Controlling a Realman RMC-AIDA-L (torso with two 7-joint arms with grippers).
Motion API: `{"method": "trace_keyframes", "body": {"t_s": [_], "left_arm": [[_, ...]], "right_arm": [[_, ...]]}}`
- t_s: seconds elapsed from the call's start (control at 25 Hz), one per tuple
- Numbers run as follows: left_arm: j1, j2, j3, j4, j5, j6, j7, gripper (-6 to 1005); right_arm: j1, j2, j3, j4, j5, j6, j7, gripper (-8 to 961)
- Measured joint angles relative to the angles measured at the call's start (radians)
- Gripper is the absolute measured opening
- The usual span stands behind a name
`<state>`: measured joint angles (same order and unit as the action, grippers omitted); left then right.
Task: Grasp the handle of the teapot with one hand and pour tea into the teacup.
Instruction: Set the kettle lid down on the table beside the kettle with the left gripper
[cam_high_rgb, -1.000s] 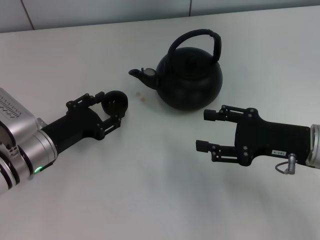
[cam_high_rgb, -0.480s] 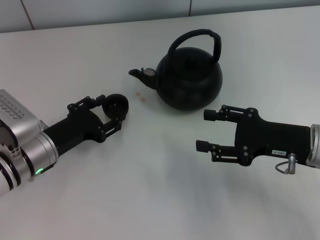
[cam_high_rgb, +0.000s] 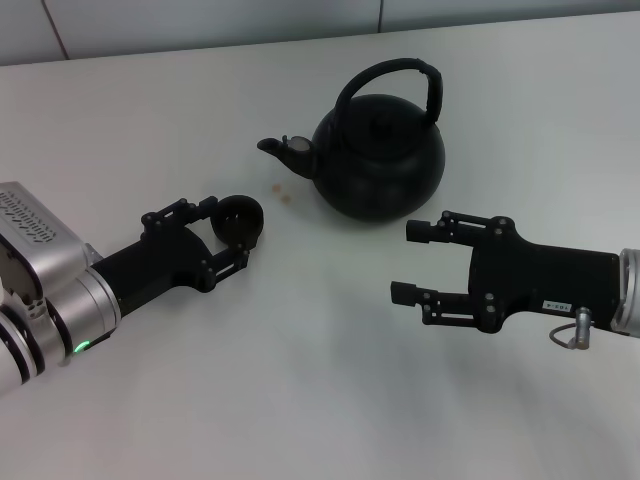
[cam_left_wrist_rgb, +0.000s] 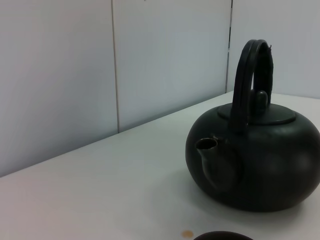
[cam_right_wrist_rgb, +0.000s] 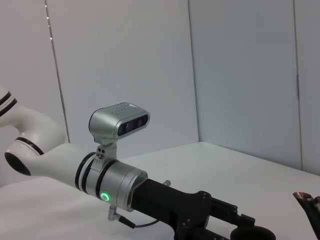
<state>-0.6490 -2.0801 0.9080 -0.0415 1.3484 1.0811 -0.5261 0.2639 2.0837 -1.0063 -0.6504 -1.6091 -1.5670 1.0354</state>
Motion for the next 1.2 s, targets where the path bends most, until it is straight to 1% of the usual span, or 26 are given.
{"method": "trace_keyframes", "body": {"t_s": [0.64, 0.88, 1.2], "left_arm": [[-0.003, 0.0, 0.002, 0.0, 0.0, -0.021, 0.0, 744], [-0.008, 0.0, -0.005, 0.005, 0.037, -0.021, -0.008, 774], [-0.009, 0.0, -0.006, 0.008, 0.039, -0.017, -0.009, 813]], "right_arm": [[0.01, 0.001, 0.002, 0.001, 0.0, 0.009, 0.0, 747], [0.013, 0.001, 0.005, 0.002, 0.0, 0.009, 0.0, 746], [0.013, 0.0, 0.006, 0.002, 0.0, 0.011, 0.0, 748]]}}
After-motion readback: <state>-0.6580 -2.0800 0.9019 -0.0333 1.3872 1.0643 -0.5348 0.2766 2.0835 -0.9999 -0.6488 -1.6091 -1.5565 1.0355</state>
